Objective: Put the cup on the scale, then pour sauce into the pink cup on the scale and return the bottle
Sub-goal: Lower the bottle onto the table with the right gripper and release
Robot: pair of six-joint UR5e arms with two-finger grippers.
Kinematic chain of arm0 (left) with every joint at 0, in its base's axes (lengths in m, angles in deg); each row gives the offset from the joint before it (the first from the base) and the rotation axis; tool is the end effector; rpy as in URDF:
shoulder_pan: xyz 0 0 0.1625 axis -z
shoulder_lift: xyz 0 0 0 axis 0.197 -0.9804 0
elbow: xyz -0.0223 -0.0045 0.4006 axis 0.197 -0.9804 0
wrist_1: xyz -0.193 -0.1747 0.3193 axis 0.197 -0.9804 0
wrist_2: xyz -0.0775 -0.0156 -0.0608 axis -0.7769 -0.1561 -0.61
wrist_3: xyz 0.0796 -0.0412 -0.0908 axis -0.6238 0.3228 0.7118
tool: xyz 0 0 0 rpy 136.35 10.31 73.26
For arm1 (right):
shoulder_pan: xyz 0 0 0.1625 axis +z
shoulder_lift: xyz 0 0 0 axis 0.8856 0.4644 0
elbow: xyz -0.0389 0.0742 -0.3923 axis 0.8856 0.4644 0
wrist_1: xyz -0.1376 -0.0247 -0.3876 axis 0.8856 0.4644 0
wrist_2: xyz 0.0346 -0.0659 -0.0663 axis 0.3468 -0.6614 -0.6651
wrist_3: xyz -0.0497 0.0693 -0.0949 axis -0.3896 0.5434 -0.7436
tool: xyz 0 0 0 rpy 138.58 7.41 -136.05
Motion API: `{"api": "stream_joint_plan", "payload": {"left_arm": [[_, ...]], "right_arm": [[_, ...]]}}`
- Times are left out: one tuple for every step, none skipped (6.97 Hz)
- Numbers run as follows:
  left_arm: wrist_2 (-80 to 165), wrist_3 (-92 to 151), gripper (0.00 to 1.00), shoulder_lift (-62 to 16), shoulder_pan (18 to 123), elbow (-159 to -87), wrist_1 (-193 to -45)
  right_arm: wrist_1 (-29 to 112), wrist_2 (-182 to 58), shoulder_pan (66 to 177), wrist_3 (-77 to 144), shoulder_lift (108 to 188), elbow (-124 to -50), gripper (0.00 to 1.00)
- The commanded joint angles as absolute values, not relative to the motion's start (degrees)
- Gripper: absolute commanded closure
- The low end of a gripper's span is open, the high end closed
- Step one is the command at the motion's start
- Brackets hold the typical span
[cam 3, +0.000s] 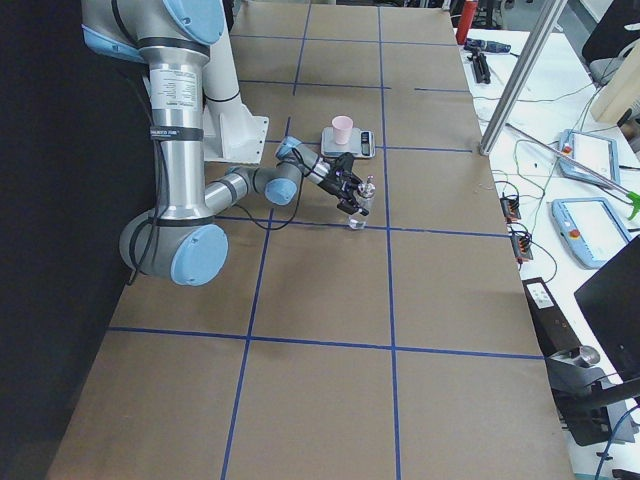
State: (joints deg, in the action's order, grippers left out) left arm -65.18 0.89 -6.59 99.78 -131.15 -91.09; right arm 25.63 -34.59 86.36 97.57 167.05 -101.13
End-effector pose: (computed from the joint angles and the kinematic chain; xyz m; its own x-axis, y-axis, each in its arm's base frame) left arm -0.0384 -0.5220 0.5548 0.7425 0.3783 -0.5529 -0.2139 0.9160 0.3395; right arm -0.3845 -0.4070 0.4382 0.7389 0.1910 0.6461 -0.6260 0.5492 0.5536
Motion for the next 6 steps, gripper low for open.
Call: {"api": "stream_joint_plan", "payload": {"left_arm": [[-65.2,0.9,0.00,-6.6,99.8,-131.2,-91.1],[-65.2,0.9,0.00,-6.6,99.8,-131.2,-91.1],[-65.2,0.9,0.00,-6.6,99.7,-131.2,-91.1],[-65.2,0.9,0.00,-6.6,99.7,-131.2,-91.1],[-65.2,0.9,0.00,-6.7,99.7,-131.2,-91.1],[-65.1,0.9,0.00,-6.7,99.7,-131.1,-91.1]], "right_arm": [[25.6,-34.6,86.2,97.6,168.1,-101.4,0.01],[25.6,-34.6,86.1,97.6,168.4,-101.4,0.01],[25.6,-34.6,86.1,97.6,168.4,-101.5,0.01],[25.6,-34.5,85.8,97.6,168.4,-101.6,0.00],[25.7,-33.3,85.5,97.6,168.4,-102.6,0.00],[25.8,-32.7,85.1,97.6,168.5,-103.1,0.00]]}}
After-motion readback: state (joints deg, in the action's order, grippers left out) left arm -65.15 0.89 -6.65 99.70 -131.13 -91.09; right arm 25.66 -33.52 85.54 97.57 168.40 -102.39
